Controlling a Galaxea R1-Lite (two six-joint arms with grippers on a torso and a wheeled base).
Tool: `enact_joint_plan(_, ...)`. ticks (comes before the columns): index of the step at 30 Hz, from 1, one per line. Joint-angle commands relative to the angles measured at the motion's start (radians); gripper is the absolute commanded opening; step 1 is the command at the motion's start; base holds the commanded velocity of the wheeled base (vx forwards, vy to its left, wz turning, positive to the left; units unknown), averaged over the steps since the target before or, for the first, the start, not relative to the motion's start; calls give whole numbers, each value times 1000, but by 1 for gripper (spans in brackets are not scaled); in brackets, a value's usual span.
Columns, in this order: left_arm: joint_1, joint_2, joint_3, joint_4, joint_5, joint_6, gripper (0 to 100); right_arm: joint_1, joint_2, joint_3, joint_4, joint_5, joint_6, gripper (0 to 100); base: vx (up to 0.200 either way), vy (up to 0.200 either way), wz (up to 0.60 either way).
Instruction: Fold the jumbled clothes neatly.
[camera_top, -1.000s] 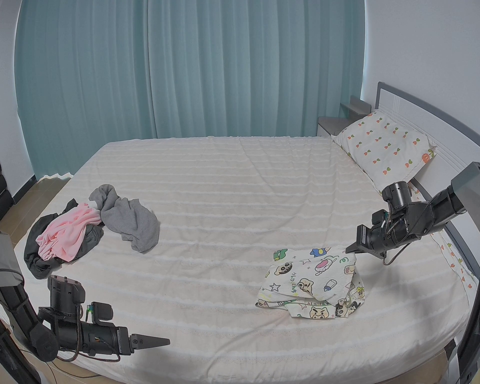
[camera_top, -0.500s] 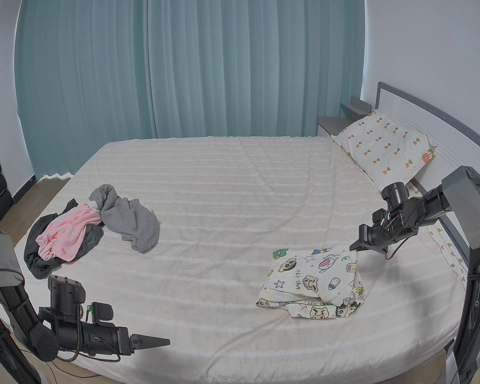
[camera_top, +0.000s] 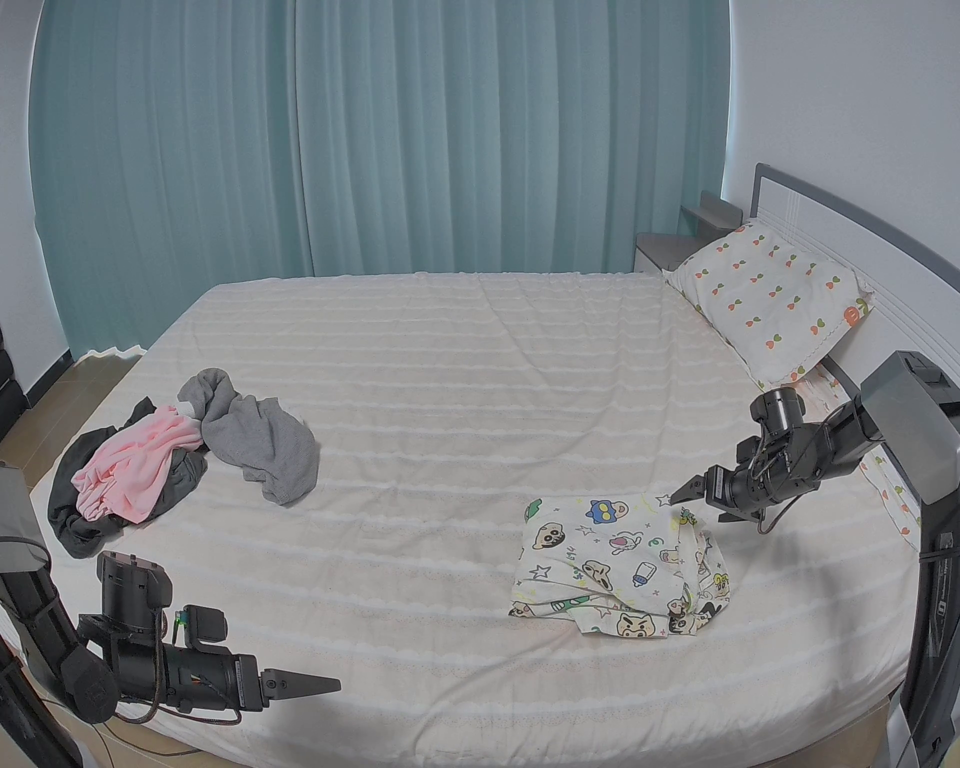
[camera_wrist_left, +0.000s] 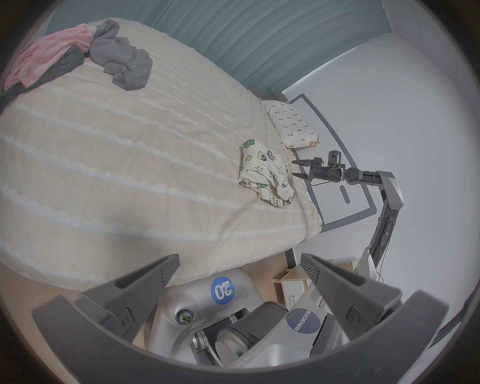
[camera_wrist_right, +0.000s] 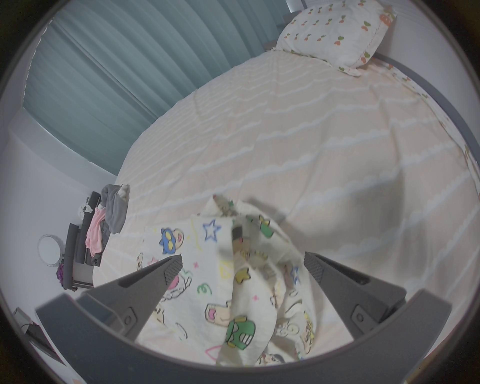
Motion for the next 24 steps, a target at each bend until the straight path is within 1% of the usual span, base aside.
enact_joint_plan(1, 0, 1, 18, 0, 0, 0, 100, 39, -163, 244, -149, 70, 7, 100, 0, 0, 0)
enact_joint_plan(3, 0, -1, 18, 0, 0, 0, 100, 64, -186, 349, -269, 81, 7, 100, 0, 0, 0)
enact_joint_plan(7, 0, -1, 18, 0, 0, 0, 100, 85, -176, 424, -363, 83, 9, 100, 0, 0, 0)
enact_joint_plan(12, 0, -1, 18, 0, 0, 0, 100, 104, -176, 445, -375, 109, 7, 100, 0, 0, 0)
enact_joint_plan(13, 0, -1, 18, 0, 0, 0, 100, 119, -169, 445, -375, 123, 7, 100, 0, 0, 0)
enact_joint_plan(17, 0, -1, 18, 0, 0, 0, 100, 144, -157, 445, -375, 121, 7, 100, 0, 0, 0)
enact_joint_plan(18, 0, -1, 18, 0, 0, 0, 100, 160, -148, 448, -370, 119, 7, 100, 0, 0, 0)
enact_joint_plan(20, 0, -1, 18, 0, 0, 0, 100, 167, -140, 448, -367, 115, 9, 100, 0, 0, 0)
enact_joint_plan(24, 0, -1, 18, 0, 0, 0, 100, 154, -136, 450, -366, 115, 9, 100, 0, 0, 0)
